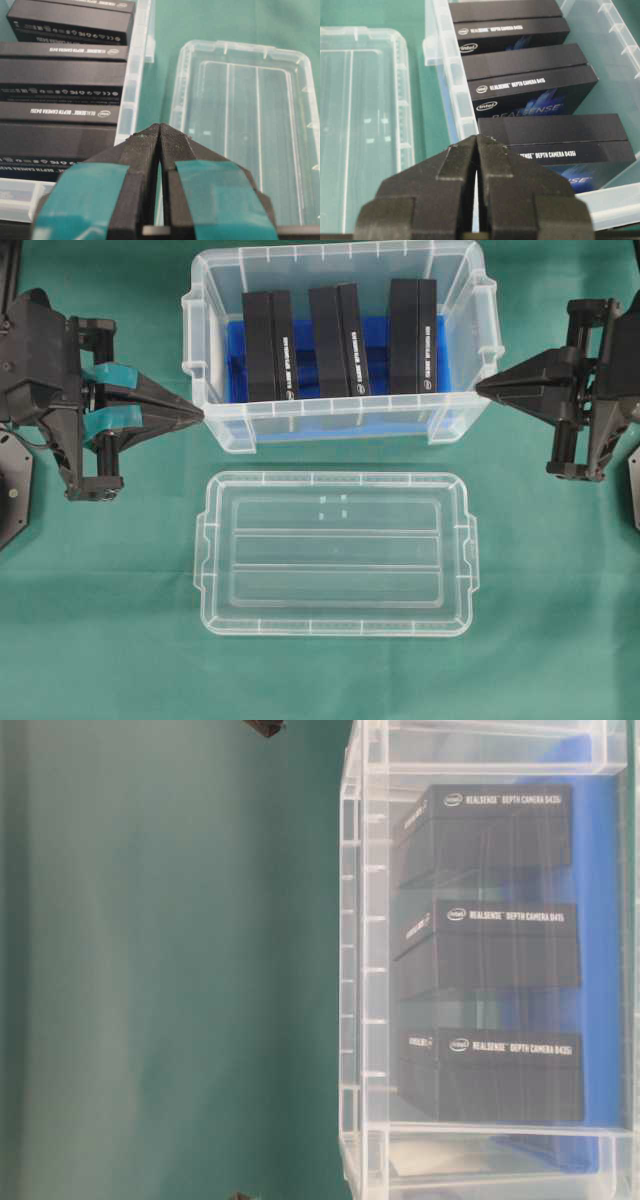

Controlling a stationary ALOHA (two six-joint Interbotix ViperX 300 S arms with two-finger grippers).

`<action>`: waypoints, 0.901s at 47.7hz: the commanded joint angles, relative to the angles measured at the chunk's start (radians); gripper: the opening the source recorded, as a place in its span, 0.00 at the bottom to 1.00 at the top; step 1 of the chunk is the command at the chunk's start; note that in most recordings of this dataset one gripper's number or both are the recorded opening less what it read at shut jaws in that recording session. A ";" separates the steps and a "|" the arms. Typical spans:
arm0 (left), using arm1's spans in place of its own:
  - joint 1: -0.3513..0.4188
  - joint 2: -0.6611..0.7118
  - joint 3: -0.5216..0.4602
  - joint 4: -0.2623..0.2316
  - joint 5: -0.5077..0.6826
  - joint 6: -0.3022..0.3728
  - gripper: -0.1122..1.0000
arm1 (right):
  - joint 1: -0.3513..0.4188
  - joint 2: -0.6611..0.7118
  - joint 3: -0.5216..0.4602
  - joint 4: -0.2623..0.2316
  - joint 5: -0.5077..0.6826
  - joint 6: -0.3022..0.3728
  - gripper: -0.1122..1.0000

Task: Clamp the lid of the box with both arms, then lift and open it.

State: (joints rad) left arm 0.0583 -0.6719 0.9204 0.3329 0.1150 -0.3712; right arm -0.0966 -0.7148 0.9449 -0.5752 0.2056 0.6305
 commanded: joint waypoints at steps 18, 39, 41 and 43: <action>0.002 -0.005 -0.015 -0.002 -0.011 0.002 0.11 | 0.006 -0.002 -0.011 0.005 -0.005 0.002 0.10; 0.002 -0.005 -0.015 -0.002 -0.009 0.002 0.11 | 0.009 -0.003 -0.011 0.008 -0.005 0.002 0.10; 0.003 -0.005 -0.014 -0.002 -0.011 0.002 0.11 | 0.009 -0.003 -0.011 0.008 -0.005 0.002 0.10; 0.002 -0.005 -0.015 -0.002 -0.009 0.002 0.11 | 0.009 -0.003 -0.011 0.008 -0.003 0.002 0.10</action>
State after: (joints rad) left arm 0.0583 -0.6734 0.9204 0.3329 0.1150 -0.3712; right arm -0.0890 -0.7148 0.9465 -0.5706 0.2071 0.6305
